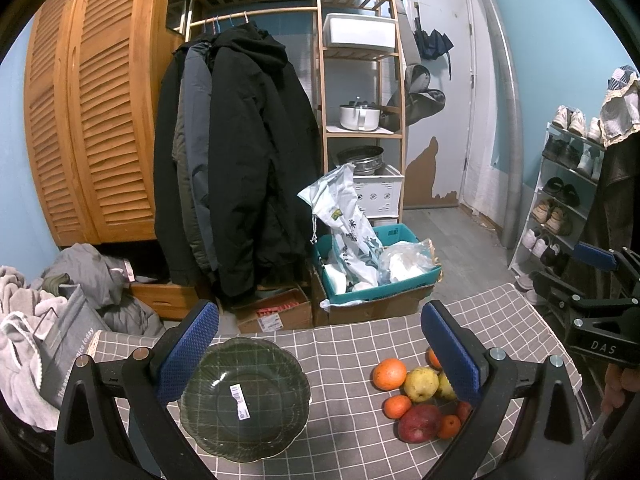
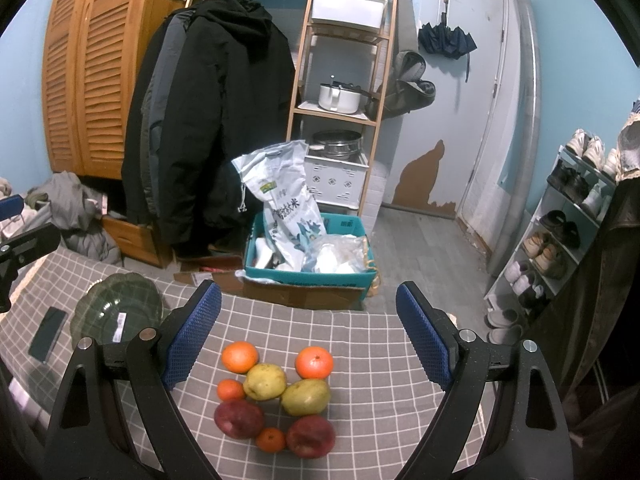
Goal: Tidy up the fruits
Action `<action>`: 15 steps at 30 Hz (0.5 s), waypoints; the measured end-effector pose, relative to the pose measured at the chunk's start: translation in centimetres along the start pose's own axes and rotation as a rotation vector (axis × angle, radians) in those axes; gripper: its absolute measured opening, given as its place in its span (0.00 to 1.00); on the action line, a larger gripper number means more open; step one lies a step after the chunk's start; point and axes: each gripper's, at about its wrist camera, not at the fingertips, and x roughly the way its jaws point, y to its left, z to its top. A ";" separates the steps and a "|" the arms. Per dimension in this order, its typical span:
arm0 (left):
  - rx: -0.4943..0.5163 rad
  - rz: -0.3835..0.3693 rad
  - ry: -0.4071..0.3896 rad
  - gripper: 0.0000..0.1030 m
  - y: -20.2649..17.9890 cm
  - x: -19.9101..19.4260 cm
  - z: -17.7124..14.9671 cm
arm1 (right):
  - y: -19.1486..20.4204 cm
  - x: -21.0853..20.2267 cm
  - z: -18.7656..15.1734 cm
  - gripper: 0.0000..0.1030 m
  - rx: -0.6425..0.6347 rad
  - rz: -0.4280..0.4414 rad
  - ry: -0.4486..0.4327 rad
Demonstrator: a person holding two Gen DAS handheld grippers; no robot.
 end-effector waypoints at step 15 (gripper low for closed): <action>-0.009 0.002 0.009 0.99 0.2 0.2 -0.2 | 0.0 0.0 0.0 0.85 -0.001 -0.001 0.000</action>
